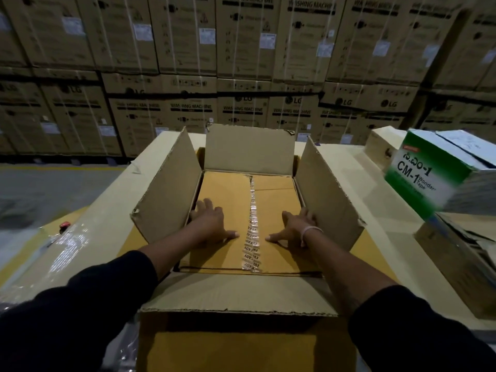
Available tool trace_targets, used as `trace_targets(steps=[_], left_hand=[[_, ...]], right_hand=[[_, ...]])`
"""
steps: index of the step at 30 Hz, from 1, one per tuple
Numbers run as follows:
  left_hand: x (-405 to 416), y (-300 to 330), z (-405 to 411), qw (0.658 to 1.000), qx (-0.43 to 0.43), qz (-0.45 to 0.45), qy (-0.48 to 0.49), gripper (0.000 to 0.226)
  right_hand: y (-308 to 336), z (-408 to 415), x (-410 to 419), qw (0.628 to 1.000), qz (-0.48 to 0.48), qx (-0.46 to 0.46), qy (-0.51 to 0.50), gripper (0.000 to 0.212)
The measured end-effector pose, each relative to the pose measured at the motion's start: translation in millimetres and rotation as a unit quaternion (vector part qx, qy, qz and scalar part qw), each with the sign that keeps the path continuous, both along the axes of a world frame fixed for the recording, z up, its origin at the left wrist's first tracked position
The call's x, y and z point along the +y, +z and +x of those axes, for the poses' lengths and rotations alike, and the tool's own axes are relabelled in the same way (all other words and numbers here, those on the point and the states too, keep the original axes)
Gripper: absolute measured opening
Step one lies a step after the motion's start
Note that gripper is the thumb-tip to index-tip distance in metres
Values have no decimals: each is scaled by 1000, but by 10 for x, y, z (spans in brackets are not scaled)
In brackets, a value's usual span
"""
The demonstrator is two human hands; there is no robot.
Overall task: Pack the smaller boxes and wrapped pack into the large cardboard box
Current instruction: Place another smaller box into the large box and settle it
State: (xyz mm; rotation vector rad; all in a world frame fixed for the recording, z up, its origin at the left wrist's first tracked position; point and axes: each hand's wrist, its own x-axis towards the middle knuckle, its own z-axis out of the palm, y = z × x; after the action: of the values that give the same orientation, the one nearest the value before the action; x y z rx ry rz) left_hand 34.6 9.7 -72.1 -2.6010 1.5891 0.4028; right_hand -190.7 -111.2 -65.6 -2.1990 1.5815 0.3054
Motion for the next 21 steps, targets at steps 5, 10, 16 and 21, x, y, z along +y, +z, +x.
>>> trace_targets(steps=[5, 10, 16, 21], left_hand=[[-288, 125, -354, 983, -48, 24, -173, 113], [-414, 80, -539, 966, -75, 52, -240, 96], [-400, 614, -518, 974, -55, 70, -210, 61], [-260, 1175, -172, 967, -159, 84, -182, 45]], right_hand=[[109, 85, -73, 997, -43, 29, 64, 88], [113, 64, -142, 996, -68, 18, 52, 88], [113, 281, -152, 996, -59, 14, 63, 95], [67, 726, 0, 991, -58, 3, 125, 102]])
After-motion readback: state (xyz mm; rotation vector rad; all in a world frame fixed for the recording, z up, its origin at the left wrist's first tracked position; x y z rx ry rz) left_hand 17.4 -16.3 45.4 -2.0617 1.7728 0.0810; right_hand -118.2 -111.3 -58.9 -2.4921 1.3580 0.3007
